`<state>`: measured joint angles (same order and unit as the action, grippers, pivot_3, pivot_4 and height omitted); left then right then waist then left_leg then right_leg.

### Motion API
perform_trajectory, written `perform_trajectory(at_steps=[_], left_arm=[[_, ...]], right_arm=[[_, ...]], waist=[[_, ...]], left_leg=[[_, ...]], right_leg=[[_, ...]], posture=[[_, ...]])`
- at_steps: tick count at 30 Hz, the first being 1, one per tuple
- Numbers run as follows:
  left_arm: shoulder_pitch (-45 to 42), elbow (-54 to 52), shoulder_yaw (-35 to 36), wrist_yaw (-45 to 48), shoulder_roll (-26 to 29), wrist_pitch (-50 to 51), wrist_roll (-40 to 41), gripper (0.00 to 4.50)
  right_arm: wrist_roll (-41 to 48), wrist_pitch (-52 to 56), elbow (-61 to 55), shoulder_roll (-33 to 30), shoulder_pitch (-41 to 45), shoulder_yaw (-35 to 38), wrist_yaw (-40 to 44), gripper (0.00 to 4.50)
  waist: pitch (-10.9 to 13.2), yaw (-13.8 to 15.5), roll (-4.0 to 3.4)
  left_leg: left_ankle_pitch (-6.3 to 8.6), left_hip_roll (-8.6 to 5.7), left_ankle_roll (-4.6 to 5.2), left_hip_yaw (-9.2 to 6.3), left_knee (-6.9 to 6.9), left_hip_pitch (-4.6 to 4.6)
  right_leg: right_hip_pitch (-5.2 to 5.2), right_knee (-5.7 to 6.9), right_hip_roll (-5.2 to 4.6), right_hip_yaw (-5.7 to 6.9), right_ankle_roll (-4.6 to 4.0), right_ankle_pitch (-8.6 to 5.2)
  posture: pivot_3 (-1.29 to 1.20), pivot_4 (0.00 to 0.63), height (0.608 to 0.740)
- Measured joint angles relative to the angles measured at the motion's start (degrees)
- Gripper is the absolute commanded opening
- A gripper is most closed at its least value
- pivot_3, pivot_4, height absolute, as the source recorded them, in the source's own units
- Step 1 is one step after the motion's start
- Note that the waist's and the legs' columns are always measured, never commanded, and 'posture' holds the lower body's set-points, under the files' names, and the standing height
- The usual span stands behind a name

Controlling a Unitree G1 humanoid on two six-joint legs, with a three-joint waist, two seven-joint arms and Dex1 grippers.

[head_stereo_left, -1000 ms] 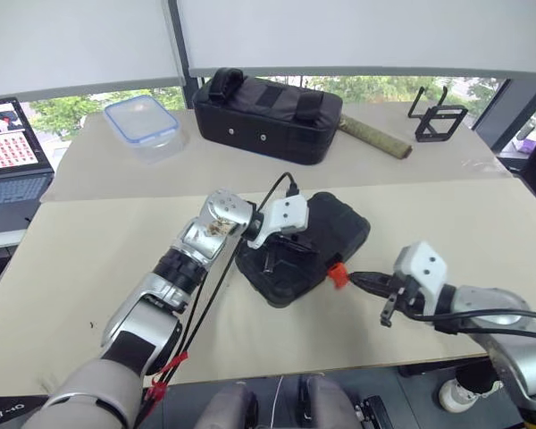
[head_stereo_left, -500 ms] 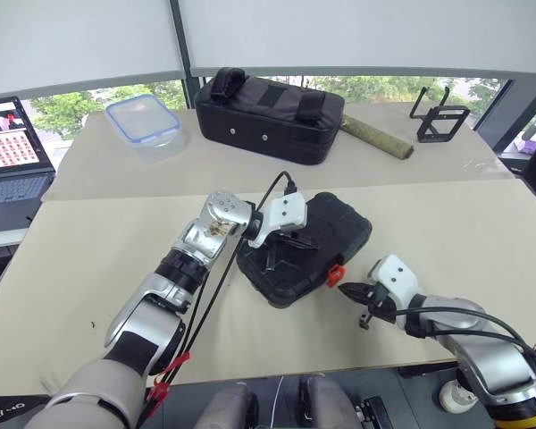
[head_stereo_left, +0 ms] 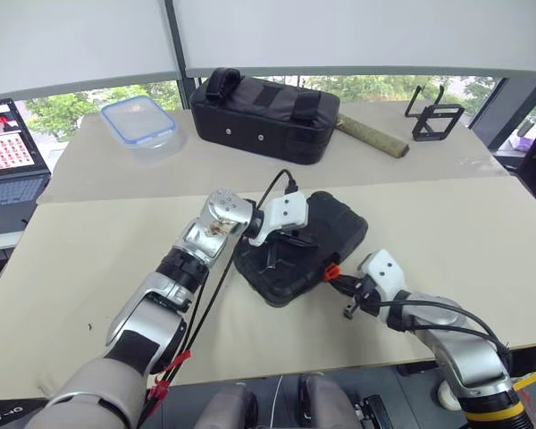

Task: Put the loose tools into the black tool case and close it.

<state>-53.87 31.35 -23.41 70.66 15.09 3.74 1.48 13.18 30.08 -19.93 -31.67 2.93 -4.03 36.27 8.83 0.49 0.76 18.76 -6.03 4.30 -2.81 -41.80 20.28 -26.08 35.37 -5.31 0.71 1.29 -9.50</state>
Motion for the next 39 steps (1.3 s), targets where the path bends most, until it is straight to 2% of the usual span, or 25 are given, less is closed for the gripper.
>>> perform_trajectory(at_steps=[5, 15, 23, 24, 26, 28, 29, 30, 34, 35, 37, 38, 39], left_arm=[[0.00, 0.30, 0.01, -0.21, -0.11, -0.71, -0.38, 0.08], [0.00, 1.79, 0.07, -1.34, -0.97, -3.33, -1.46, 0.08], [0.94, 0.83, 1.02, -1.31, -0.52, -2.95, -1.39, 0.08], [1.24, -0.03, 1.63, -1.18, 0.18, -1.84, -1.03, 0.32], [2.74, -2.81, 3.41, -0.84, 2.44, 1.16, 0.31, 0.73], [5.57, -6.88, 6.54, 0.18, 6.71, 5.90, 3.12, 1.39], [7.03, -8.92, 8.24, 0.47, 8.70, 8.30, 4.47, 1.67], [8.70, -11.04, 10.09, 0.92, 11.29, 11.24, 5.82, 1.85], [19.58, -24.38, 17.80, 4.04, 23.19, 22.02, 13.02, 3.15], [24.03, -29.25, 20.92, 5.17, 26.74, 26.01, 16.36, 3.54], [32.14, -36.59, 26.73, 7.24, 33.50, 32.09, 21.26, 4.19], [36.86, -40.08, 30.76, 8.37, 37.12, 35.14, 23.78, 4.20], [41.80, -43.69, 36.05, 9.24, 40.18, 38.04, 26.35, 4.20]], right_arm=[[0.67, 0.06, -0.75, -0.32, -0.10, 0.80, 0.79, 0.00], [7.29, 5.27, -10.96, -3.29, 0.07, 4.63, 3.76, 0.00], [6.72, 4.59, -10.43, -5.66, -0.10, 4.39, 4.95, 0.00], [6.46, 4.29, -10.46, -6.83, -0.80, 4.57, 5.24, 0.00], [7.11, 4.26, -10.52, -8.60, -2.43, 5.92, 6.89, 0.58], [9.80, 4.73, -10.54, -11.32, -4.13, 9.75, 9.53, 1.07], [10.91, 5.04, -10.49, -12.65, -4.36, 11.53, 10.86, 1.46], [12.21, 5.10, -10.43, -14.36, -4.55, 13.89, 12.54, 1.62], [19.06, 5.42, -7.56, -20.97, -4.50, 22.52, 21.51, 3.02], [21.25, 5.70, -5.83, -22.90, -3.97, 24.04, 24.98, 3.48], [24.18, 7.22, -2.23, -26.95, -3.56, 26.67, 30.20, 4.06], [25.45, 8.24, 0.34, -29.47, -3.22, 28.20, 32.93, 4.41], [26.51, 9.31, 3.44, -32.19, -2.50, 29.73, 36.23, 4.41]], waist=[[0.00, 0.00, 0.00], [-0.03, 0.14, -0.01], [-0.06, 0.17, 0.01], [-0.06, 0.15, 0.01], [-0.06, -0.05, 0.00], [-0.07, -0.58, -0.04], [-0.07, -0.84, -0.04], [-0.06, -1.07, -0.05], [0.04, -1.23, -0.12], [0.07, -1.14, -0.14], [0.22, -1.18, -0.15], [0.35, -1.18, -0.16], [0.37, -1.11, -0.17]], left_leg=[[0.00, 0.00, 0.00, 0.02, 0.00, 0.00], [0.01, 0.02, 0.01, -0.01, 0.01, -0.02], [0.01, 0.01, 0.01, 0.00, 0.01, -0.01], [0.01, 0.01, 0.01, 0.00, 0.01, -0.01], [0.01, 0.04, 0.01, 0.03, 0.04, 0.00], [0.02, 0.07, -0.01, 0.05, 0.10, 0.00], [0.02, 0.09, -0.02, 0.04, 0.10, 0.01], [0.02, 0.11, -0.02, 0.04, 0.12, 0.01], [0.05, 0.22, -0.07, -0.01, 0.25, 0.01], [0.05, 0.21, -0.06, 0.01, 0.23, 0.03], [0.09, 0.22, -0.01, 0.04, 0.26, 0.07], [0.10, 0.21, 0.01, 0.07, 0.30, 0.07], [0.11, 0.21, 0.02, 0.06, 0.34, 0.03]], right_leg=[[0.00, 0.00, 0.01, 0.01, 0.00, 0.00], [0.06, -0.04, 0.01, 0.04, 0.01, 0.00], [0.05, -0.05, 0.00, 0.04, 0.01, -0.01], [0.04, -0.05, 0.00, 0.04, 0.02, -0.01], [-0.01, -0.04, -0.01, 0.00, 0.01, -0.01], [-0.07, -0.01, -0.02, -0.05, 0.01, -0.01], [-0.10, -0.02, 0.00, -0.05, 0.00, 0.00], [-0.11, -0.02, 0.01, -0.04, 0.00, -0.01], [-0.10, -0.19, 0.08, 0.03, -0.02, -0.01], [-0.12, -0.19, 0.07, 0.03, -0.02, -0.02], [-0.13, -0.28, 0.04, 0.01, -0.02, -0.02], [-0.12, -0.33, 0.03, 0.02, -0.02, -0.02], [-0.08, -0.41, 0.01, 0.04, -0.02, -0.02]], posture=[[0.00, 0.150, 0.714], [0.00, 0.150, 0.714], [0.00, 0.150, 0.714], [0.00, 0.150, 0.714], [0.00, 0.150, 0.714], [0.00, 0.150, 0.714], [0.00, 0.150, 0.714], [0.00, 0.150, 0.714], [0.00, 0.150, 0.714], [0.00, 0.150, 0.714], [0.00, 0.150, 0.714], [0.00, 0.150, 0.714], [0.00, 0.150, 0.714]])
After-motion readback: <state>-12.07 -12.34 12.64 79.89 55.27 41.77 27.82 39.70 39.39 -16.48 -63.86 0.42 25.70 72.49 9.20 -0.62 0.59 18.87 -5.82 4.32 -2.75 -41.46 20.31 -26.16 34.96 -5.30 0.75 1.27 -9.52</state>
